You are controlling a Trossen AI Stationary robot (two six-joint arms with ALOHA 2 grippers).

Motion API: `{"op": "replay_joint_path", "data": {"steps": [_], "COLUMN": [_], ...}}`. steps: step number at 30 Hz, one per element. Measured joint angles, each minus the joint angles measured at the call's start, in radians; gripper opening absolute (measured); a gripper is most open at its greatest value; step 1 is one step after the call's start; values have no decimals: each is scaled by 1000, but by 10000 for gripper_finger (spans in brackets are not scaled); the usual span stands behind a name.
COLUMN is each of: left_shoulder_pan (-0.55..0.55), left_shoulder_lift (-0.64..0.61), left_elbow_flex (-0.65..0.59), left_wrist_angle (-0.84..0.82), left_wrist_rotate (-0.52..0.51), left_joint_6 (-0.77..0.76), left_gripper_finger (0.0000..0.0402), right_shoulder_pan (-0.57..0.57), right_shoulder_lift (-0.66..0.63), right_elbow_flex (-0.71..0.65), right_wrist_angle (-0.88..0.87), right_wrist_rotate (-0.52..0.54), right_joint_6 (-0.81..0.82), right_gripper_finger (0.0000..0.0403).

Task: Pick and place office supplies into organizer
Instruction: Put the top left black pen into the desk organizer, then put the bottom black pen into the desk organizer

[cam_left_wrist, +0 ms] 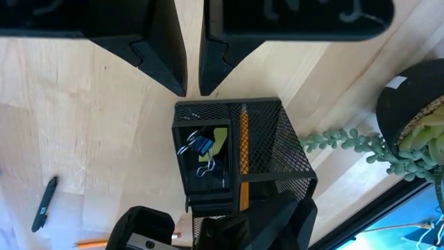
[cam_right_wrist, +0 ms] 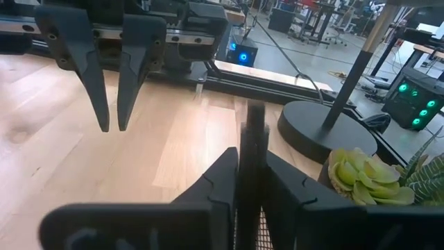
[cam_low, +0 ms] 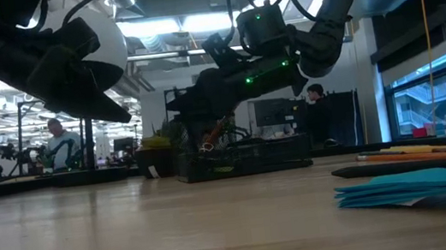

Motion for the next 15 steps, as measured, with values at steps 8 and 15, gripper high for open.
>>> {"op": "replay_joint_path", "data": {"steps": [8, 15], "left_shoulder_pan": [0, 0], "left_shoulder_lift": [0, 0], "left_elbow_flex": [0, 0], "left_wrist_angle": [0, 0], "left_wrist_rotate": [0, 0], "left_joint_6": [0, -4], "left_gripper_finger": [31, 31], "right_shoulder_pan": [0, -1], "right_shoulder_lift": [0, -21], "right_elbow_flex": [0, -3], "right_wrist_angle": [8, 11], "right_wrist_rotate": [2, 6], "right_joint_6": [27, 31], "right_gripper_finger": [81, 115]}}
